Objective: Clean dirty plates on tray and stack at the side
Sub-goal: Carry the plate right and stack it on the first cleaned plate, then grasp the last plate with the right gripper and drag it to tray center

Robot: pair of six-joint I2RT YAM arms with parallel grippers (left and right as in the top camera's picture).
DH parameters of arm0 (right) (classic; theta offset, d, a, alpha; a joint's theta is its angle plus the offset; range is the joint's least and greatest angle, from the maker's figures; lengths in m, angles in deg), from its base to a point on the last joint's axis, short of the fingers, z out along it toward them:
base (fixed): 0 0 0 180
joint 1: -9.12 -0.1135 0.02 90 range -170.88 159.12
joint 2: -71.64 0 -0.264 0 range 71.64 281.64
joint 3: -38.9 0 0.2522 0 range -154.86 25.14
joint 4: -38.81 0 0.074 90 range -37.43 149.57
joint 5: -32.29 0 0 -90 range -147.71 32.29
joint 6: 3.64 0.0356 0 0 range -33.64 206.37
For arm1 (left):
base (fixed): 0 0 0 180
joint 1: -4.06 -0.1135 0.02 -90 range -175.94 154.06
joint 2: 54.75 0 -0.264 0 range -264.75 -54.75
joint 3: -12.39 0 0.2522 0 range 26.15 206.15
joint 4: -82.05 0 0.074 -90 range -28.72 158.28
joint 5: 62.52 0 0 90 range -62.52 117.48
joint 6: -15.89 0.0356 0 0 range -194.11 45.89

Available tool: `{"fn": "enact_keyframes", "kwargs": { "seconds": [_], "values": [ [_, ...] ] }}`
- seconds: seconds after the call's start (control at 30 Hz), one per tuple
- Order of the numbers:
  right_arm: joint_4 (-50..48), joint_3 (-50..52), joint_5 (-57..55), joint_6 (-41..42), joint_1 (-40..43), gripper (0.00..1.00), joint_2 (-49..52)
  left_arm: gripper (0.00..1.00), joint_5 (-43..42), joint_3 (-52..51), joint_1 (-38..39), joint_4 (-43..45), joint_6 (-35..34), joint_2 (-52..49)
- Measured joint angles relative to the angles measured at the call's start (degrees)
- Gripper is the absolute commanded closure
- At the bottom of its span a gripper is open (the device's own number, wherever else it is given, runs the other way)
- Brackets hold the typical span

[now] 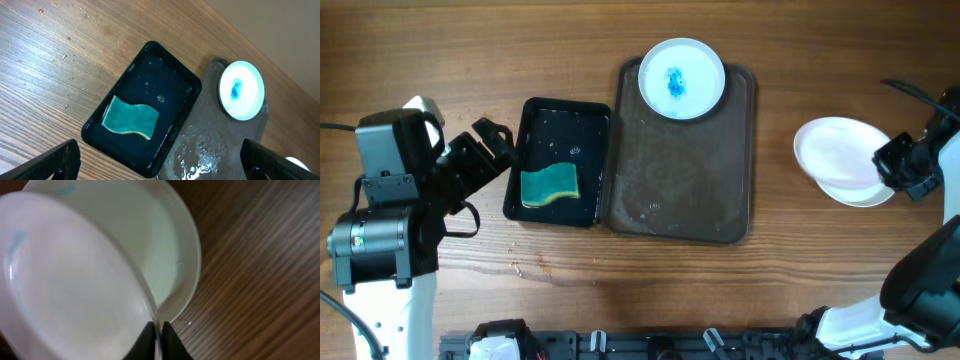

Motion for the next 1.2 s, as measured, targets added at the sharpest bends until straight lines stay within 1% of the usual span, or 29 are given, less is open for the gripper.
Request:
{"fn": "enact_keyframes", "kwargs": {
  "seconds": [0.03,0.17,0.23,0.27,0.3,0.37,0.43,0.5,0.53,0.57,0.63,0.7,0.73,0.77,0.8,0.83,0.87,0.9,0.93,1.0,1.03,1.1,1.17,1.2],
  "values": [
    [0.13,0.00,-1.68,0.37,0.04,0.56,-0.81,0.00,0.00,0.00,0.00,0.02,0.00,0.00],
    [-0.07,0.00,-3.19,1.01,1.25,0.62,-1.18,0.00,0.00,0.00,0.00,0.02,0.00,0.00],
    [-0.50,-0.37,-1.36,-0.28,1.44,0.72,-1.42,0.00,0.00,0.00,0.00,0.00,0.00,0.00],
    [-1.44,-0.55,2.67,-2.51,1.36,0.78,-2.08,0.00,0.00,0.00,0.00,0.02,0.00,0.00],
    [-2.21,-0.66,6.64,-4.50,1.09,0.91,-2.73,0.00,0.00,0.00,0.00,0.00,0.00,0.00],
    [-2.21,-0.98,16.57,-10.78,-1.57,0.96,-4.81,0.00,0.00,0.00,0.00,0.02,0.00,0.00],
    [0.59,-1.36,22.38,-16.61,-8.07,0.96,-5.68,0.00,0.00,0.00,0.00,0.02,0.00,0.00],
    [1.49,-1.20,21.49,-18.40,-15.30,0.96,-5.66,0.00,0.00,0.00,0.00,0.00,0.00,0.00],
    [1.27,-0.98,17.92,-17.00,-17.16,0.96,-5.64,0.00,0.00,0.00,0.00,0.00,0.00,0.00],
    [0.33,0.55,14.95,-15.13,-21.18,0.96,-5.44,0.00,0.00,0.00,0.00,0.00,0.00,0.00],
    [-3.10,2.84,7.56,-11.37,-22.14,0.96,-3.52,0.00,0.00,0.00,0.00,0.02,0.00,0.00],
    [-4.70,3.65,3.78,-9.44,-21.31,0.96,-0.46,0.00,0.00,0.00,0.00,0.00,0.00,0.00],
    [-6.14,3.98,3.15,-9.25,-20.70,0.94,0.72,0.00,0.00,0.00,0.00,0.00,-0.02,0.00],
    [-8.37,4.20,4.02,-10.14,-20.22,0.85,1.53,0.00,0.00,0.00,0.00,0.02,0.00,0.00],
    [-10.51,4.20,8.09,-12.72,-19.87,0.75,1.81,0.00,0.00,0.00,0.00,0.00,-0.02,0.00],
    [-12.37,4.04,15.39,-16.74,-19.98,0.68,1.79,0.00,0.00,0.00,0.00,0.02,0.00,0.00],
    [-14.29,3.85,21.27,-18.99,-20.22,0.62,1.79,0.00,0.00,0.00,0.00,0.02,0.00,0.00],
    [-15.74,2.80,25.92,-20.68,-21.11,0.59,1.79,0.00,0.00,0.00,0.00,0.04,0.00,0.00],
    [-18.03,1.05,28.48,-21.31,-22.91,0.51,1.79,0.00,0.00,0.00,0.00,0.00,0.00,0.00],
    [-22.86,-1.49,26.99,-21.38,-28.15,0.37,1.75,0.00,0.00,0.00,0.00,0.02,0.00,0.00],
    [-26.91,-2.19,23.23,-21.11,-32.70,0.23,1.75,0.00,0.00,0.00,0.00,0.04,0.00,0.00],
    [-34.49,-2.54,16.33,-21.14,-37.53,0.16,1.84,0.00,0.00,0.00,0.00,0.04,0.00,0.00],
    [-46.90,-3.37,9.33,-21.18,-39.89,0.18,3.65,0.00,0.00,0.00,0.00,-0.02,0.00,0.00],
    [-51.10,-3.58,7.19,-21.16,-39.87,0.18,4.90,0.00,0.00,0.00,0.00,0.04,0.00,0.00]
  ]
}}
